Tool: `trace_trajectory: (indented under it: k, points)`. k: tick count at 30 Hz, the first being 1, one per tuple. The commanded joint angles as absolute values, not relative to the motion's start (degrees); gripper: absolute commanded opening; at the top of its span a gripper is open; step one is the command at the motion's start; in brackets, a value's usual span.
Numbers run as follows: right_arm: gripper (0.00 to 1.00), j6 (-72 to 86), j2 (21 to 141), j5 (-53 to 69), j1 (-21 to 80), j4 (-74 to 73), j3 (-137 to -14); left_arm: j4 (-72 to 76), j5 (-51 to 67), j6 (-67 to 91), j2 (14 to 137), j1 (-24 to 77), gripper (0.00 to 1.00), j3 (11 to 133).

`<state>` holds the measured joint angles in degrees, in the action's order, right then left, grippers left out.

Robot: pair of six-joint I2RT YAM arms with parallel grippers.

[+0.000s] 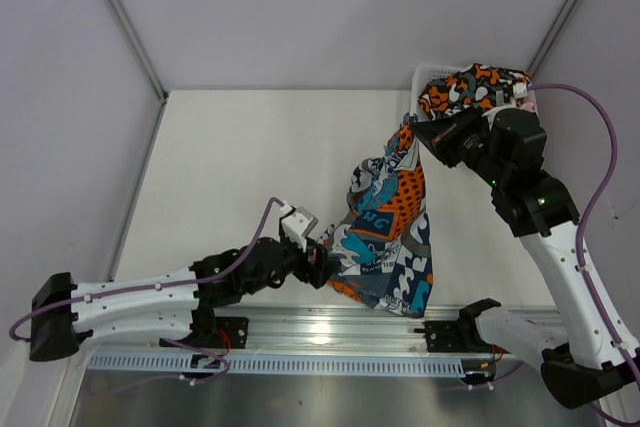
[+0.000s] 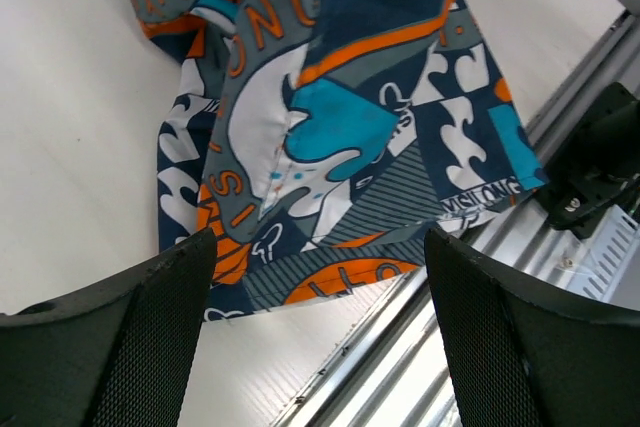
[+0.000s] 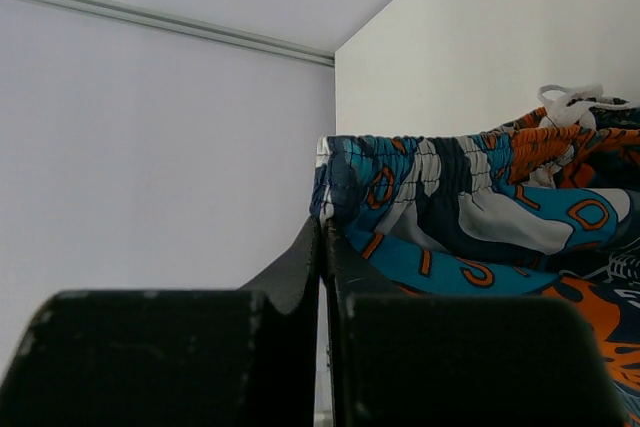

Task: Fold and stack the shorts
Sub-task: Flatten the shorts out

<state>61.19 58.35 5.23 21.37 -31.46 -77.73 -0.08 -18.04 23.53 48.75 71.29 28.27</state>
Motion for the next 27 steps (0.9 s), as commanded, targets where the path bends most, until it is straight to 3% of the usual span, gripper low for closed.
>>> trace_trajectory:
  k: [1,11,27]
  points:
    - [0.0,60.4,57.6,5.1,21.0,-29.4,-77.9,4.7,-10.4,24.0,51.0,68.0,0.86,27.5]
    - [0.0,60.5,57.8,6.2,20.6,-28.7,-77.6,10.5,-6.8,23.6,61.2,67.1,0.87,26.3]
    - [0.0,60.6,58.0,7.7,20.0,-28.0,-77.2,13.0,-8.9,21.4,65.9,63.5,0.88,25.2]
